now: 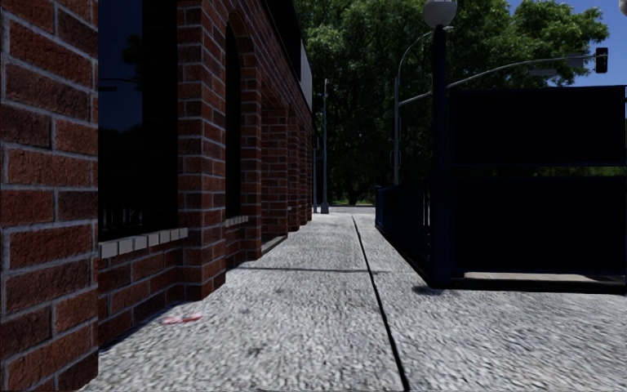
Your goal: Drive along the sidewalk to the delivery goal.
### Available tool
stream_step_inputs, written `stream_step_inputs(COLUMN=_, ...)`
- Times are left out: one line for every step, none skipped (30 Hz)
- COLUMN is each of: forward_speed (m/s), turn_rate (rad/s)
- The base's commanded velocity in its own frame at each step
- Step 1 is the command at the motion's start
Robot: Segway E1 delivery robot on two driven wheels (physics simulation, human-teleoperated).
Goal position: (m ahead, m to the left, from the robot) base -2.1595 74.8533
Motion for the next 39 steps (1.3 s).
stream_step_inputs(forward_speed=2.0, turn_rate=-0.9)
stream_step_inputs(forward_speed=2.0, turn_rate=-0.97)
stream_step_inputs(forward_speed=2.0, turn_rate=-0.98)
stream_step_inputs(forward_speed=2.0, turn_rate=-0.13)
stream_step_inputs(forward_speed=2.0, turn_rate=-0.03)
stream_step_inputs(forward_speed=2.0, turn_rate=0.0)
stream_step_inputs(forward_speed=2.0, turn_rate=0.0)
stream_step_inputs(forward_speed=2.0, turn_rate=0.0)
stream_step_inputs(forward_speed=2.0, turn_rate=0.0)
stream_step_inputs(forward_speed=2.0, turn_rate=0.0)
stream_step_inputs(forward_speed=2.0, turn_rate=0.0)
stream_step_inputs(forward_speed=2.0, turn_rate=0.0)
stream_step_inputs(forward_speed=2.0, turn_rate=0.0)
stream_step_inputs(forward_speed=2.0, turn_rate=0.0)
stream_step_inputs(forward_speed=2.0, turn_rate=0.0)
stream_step_inputs(forward_speed=2.0, turn_rate=0.0)
stream_step_inputs(forward_speed=2.0, turn_rate=0.0)
stream_step_inputs(forward_speed=2.0, turn_rate=0.0)
stream_step_inputs(forward_speed=2.0, turn_rate=0.0)
stream_step_inputs(forward_speed=2.0, turn_rate=0.0)
stream_step_inputs(forward_speed=2.0, turn_rate=0.0)
stream_step_inputs(forward_speed=2.0, turn_rate=0.0)
stream_step_inputs(forward_speed=2.0, turn_rate=0.0)
stream_step_inputs(forward_speed=2.0, turn_rate=0.0)
stream_step_inputs(forward_speed=2.0, turn_rate=0.0)
stream_step_inputs(forward_speed=2.0, turn_rate=0.0)
stream_step_inputs(forward_speed=2.0, turn_rate=0.0)
stream_step_inputs(forward_speed=2.0, turn_rate=0.0)
stream_step_inputs(forward_speed=2.0, turn_rate=0.0)
stream_step_inputs(forward_speed=2.0, turn_rate=0.0)
stream_step_inputs(forward_speed=2.0, turn_rate=0.0)
stream_step_inputs(forward_speed=2.0, turn_rate=0.0)
stream_step_inputs(forward_speed=2.0, turn_rate=-0.1)
stream_step_inputs(forward_speed=2.0, turn_rate=-0.56)
stream_step_inputs(forward_speed=2.0, turn_rate=-0.81)
stream_step_inputs(forward_speed=2.0, turn_rate=-0.93)
stream_step_inputs(forward_speed=2.0, turn_rate=-0.92)
stream_step_inputs(forward_speed=2.0, turn_rate=-0.02)
stream_step_inputs(forward_speed=2.0, turn_rate=-0.02)
